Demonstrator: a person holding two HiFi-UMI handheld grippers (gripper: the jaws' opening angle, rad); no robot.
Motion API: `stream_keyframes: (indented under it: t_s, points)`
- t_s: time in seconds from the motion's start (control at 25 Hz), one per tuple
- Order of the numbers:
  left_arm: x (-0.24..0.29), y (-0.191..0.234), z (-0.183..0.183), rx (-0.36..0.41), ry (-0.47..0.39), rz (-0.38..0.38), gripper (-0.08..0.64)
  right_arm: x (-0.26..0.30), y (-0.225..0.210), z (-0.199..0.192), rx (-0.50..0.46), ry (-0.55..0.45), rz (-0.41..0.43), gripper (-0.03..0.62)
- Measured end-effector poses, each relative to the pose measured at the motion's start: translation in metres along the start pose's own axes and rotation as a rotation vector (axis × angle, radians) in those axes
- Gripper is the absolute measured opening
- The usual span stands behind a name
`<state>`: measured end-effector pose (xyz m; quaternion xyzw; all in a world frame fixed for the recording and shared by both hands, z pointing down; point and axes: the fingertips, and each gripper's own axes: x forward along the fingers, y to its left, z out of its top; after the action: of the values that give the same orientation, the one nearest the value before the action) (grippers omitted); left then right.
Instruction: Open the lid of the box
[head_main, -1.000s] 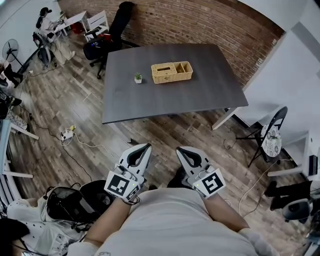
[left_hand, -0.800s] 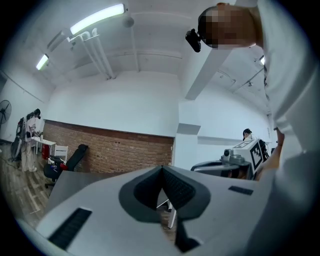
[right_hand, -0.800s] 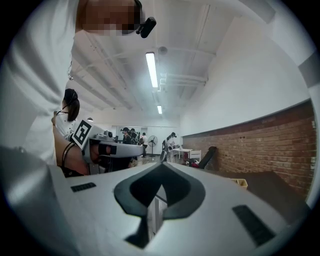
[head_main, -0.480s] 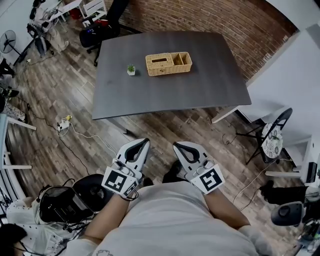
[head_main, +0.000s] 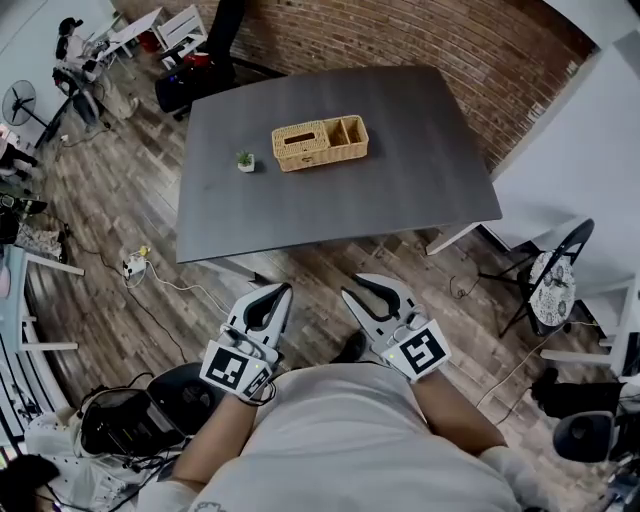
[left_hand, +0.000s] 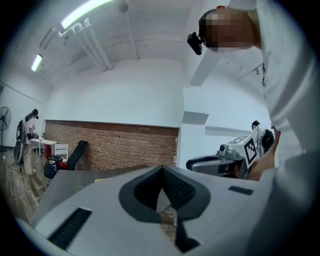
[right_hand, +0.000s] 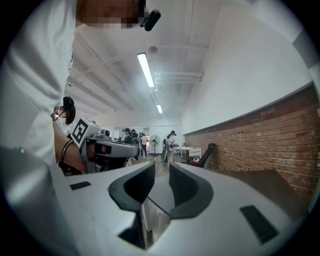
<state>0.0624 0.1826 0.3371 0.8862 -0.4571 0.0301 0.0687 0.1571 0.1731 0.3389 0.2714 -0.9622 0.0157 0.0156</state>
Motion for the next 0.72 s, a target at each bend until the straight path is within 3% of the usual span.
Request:
stream_keyframes:
  t_s: [0.2, 0.72]
  points:
    - [0.026, -0.008, 0.000, 0.009, 0.007, 0.007, 0.011, -0.010, -0.026, -0.002, -0.015, -0.004, 0.013, 0.124]
    - [0.083, -0.021, 0.005, 0.009, -0.010, -0.094, 0.011, -0.021, -0.068, -0.003, -0.012, 0.006, -0.052, 0.158]
